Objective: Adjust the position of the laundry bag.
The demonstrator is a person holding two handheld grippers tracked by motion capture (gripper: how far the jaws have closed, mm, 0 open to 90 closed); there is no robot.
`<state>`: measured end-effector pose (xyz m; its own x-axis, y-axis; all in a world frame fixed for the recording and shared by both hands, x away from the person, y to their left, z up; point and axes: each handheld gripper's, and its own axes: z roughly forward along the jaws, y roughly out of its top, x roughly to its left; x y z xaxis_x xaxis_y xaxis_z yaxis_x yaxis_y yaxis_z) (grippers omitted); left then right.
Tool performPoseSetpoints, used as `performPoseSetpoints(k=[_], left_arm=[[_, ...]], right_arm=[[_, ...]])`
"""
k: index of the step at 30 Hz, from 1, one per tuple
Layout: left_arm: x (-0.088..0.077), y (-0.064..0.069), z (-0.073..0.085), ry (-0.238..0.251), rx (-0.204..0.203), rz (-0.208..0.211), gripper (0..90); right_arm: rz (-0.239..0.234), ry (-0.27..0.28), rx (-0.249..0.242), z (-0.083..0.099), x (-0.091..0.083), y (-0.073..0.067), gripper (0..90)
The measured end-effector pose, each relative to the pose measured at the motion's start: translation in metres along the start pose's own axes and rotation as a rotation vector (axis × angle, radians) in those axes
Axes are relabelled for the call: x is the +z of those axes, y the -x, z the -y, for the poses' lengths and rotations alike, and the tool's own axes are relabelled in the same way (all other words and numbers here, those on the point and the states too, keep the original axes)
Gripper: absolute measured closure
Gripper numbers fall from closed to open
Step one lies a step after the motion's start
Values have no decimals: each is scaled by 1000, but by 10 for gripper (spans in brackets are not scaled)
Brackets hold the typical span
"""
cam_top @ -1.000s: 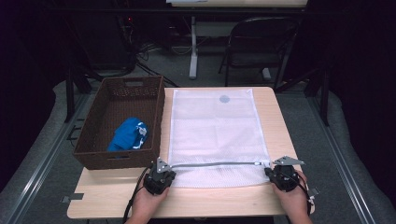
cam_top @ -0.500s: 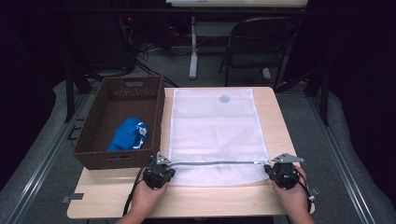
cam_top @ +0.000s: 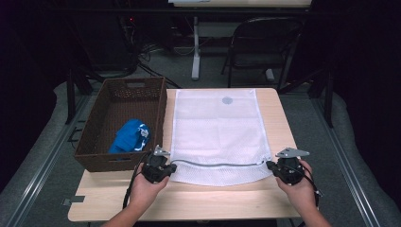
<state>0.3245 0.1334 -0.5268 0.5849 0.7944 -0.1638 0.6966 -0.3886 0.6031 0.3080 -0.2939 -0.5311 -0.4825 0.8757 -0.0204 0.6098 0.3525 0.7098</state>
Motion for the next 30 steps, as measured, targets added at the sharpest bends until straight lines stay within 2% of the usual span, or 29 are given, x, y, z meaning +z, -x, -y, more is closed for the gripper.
performPoseSetpoints(k=[5, 7, 12, 21, 30], left_arm=[[-12, -4, -6, 8, 10, -10, 886], [-16, -5, -7, 14, 6, -9, 886], [-24, -5, -5, 19, 8, -11, 887], [-36, -5, 9, 10, 14, -2, 887], [-46, -3, 24, 16, 21, 14, 886]], right_arm=[[-22, -1, 2, -8, -4, 1, 891], [-24, 2, -10, -11, -5, 1, 890], [-38, 7, -7, -16, -8, -1, 891], [-66, 19, -40, -15, -15, -10, 891], [-94, 17, -37, -7, -23, -18, 891]])
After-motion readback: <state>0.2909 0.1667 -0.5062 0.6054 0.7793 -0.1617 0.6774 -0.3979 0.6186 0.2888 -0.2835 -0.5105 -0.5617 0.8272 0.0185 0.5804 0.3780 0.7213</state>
